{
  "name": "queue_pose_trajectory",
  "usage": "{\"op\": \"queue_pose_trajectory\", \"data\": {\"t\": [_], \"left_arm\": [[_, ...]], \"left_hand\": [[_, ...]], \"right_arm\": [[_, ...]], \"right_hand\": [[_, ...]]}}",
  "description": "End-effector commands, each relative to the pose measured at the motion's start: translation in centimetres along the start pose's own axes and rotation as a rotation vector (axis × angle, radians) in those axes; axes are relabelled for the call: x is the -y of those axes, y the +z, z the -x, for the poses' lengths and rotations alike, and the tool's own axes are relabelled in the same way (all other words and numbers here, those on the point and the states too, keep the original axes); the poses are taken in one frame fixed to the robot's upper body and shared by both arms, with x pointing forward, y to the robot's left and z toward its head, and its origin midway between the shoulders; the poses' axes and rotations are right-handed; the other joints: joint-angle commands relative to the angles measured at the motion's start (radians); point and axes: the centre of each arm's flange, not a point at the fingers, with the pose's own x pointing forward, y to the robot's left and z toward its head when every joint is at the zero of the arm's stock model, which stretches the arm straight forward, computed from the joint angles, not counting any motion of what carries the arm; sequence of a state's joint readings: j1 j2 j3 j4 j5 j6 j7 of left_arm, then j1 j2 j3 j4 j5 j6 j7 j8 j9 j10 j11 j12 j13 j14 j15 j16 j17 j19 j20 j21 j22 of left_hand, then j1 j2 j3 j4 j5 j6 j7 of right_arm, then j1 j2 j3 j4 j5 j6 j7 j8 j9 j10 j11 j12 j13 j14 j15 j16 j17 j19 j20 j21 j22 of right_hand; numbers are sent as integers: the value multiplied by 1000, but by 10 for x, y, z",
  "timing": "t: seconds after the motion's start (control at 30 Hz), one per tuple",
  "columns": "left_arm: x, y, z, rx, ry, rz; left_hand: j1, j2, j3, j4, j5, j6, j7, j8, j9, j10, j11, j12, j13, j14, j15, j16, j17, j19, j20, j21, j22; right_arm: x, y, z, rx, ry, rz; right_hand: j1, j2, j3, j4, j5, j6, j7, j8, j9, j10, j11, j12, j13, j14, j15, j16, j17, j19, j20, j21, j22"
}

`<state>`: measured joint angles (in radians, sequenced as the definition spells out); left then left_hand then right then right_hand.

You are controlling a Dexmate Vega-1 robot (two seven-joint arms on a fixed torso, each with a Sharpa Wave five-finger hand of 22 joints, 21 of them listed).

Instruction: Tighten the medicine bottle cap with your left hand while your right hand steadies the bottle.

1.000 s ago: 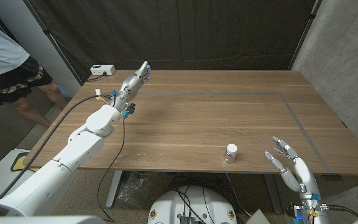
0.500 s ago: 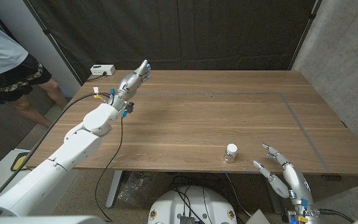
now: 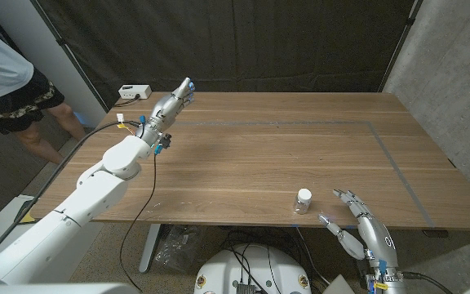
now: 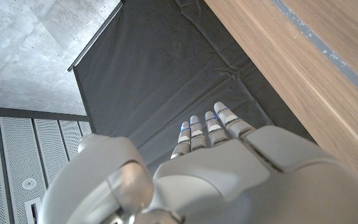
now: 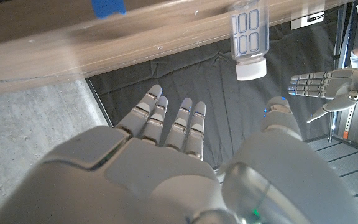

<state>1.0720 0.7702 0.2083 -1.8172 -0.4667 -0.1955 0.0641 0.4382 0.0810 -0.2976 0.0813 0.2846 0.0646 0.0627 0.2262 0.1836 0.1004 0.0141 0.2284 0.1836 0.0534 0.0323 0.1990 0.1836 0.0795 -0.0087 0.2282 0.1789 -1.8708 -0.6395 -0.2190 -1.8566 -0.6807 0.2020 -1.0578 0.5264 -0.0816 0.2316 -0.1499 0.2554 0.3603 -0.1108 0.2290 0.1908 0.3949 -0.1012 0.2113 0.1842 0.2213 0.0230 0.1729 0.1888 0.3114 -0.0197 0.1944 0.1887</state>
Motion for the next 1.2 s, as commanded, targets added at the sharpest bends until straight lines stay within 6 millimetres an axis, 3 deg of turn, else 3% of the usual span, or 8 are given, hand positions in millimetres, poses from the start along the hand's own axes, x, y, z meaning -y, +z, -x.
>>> {"op": "queue_pose_trajectory", "data": {"t": [0.03, 0.13, 0.3, 0.4, 0.67, 0.73, 0.87, 1.2], "left_arm": [[-6, 3, 4, 25, -3, 0], [-8, 1, 4, 26, -1, 4], [-9, 0, 3, 25, -1, 7], [-10, 0, 2, 25, -3, 5], [-12, -1, 3, 23, 4, 4], [-13, -1, 3, 22, 6, 5], [-14, -2, 3, 17, 8, 5], [-16, -1, -2, 7, -1, -11]], "left_hand": [[7, 2, 3, -3, -4, 8, 0, -3, 3, 9, -3, -1, 6, -2, -8, -4, 4, -10, 0, -4, 4], [8, 3, 3, -3, -4, 9, -2, -4, 3, 9, -2, -2, 6, -6, -9, -6, 4, -15, 0, -7, 4], [8, 5, 4, -3, -5, 12, -2, -5, 3, 9, -7, -4, 6, -8, -10, -7, 4, -19, 3, -10, 4], [8, 5, 4, -3, -5, 13, -3, -5, 3, 10, -7, -4, 6, -8, -10, -7, 3, -20, 4, -10, 4], [9, 7, 4, -2, -6, 15, -4, -7, 3, 10, -8, -6, 6, -8, -13, -8, 3, -24, 6, -13, 4], [9, 8, 4, -2, -6, 14, -3, -7, 3, 10, -6, -6, 6, -8, -12, -8, 3, -26, 8, -14, 4], [10, 8, 4, -2, -7, 15, -4, -8, 3, 12, -7, -6, 6, -8, -13, -8, 3, -27, 9, -14, 4], [11, 10, 4, -1, -8, 16, -6, -10, 3, 13, -7, -8, 6, -8, -14, -8, 3, -28, 10, -15, 3]], "right_arm": [[-16, 3, -2, 4, 14, 38], [-19, 3, -6, 3, 16, 42], [-25, 2, -12, 8, 29, 50], [-28, 0, -17, 10, 41, 51], [-34, -7, -25, -9, 69, 34], [-36, -8, -27, -13, 74, 36], [-39, -8, -31, -7, 86, 31], [-50, -5, -44, 33, 93, 5]], "right_hand": [[-3, -16, -3, 5, 7, -11, 13, -7, 2, 20, -9, 7, 2, 0, -8, 8, 1, -19, 2, 0, 4], [-6, -19, -5, 6, 9, -17, 28, -9, 2, 22, -3, 6, 1, -1, -11, 8, 1, -32, 7, -2, 4], [-15, -27, -12, 12, 13, 3, 52, -3, 3, 50, 37, 12, 0, 1, -13, 10, -1, -49, 18, 0, 5], [-19, -28, -14, 15, 15, 16, 64, 1, 3, 64, 46, 16, -1, 6, -13, 12, -1, -56, 29, 2, 5], [-22, -29, -16, 17, 17, 28, 66, 3, 4, 75, 49, 17, -1, 31, -21, 20, -2, -47, 41, 9, 5], [-24, -30, -18, 18, 20, 39, 55, 5, 4, 87, 22, 18, -2, 48, -41, 23, -3, -39, 44, 14, 4], [-26, -32, -20, 19, 22, 57, 42, 10, 4, 106, -1, 21, -2, 64, -54, 24, -4, -38, 47, 15, 4], [-28, -33, -23, 21, 25, 66, -20, 7, 4, 119, -56, 17, -3, 75, -56, 20, -5, -32, 47, 19, 3]]}}
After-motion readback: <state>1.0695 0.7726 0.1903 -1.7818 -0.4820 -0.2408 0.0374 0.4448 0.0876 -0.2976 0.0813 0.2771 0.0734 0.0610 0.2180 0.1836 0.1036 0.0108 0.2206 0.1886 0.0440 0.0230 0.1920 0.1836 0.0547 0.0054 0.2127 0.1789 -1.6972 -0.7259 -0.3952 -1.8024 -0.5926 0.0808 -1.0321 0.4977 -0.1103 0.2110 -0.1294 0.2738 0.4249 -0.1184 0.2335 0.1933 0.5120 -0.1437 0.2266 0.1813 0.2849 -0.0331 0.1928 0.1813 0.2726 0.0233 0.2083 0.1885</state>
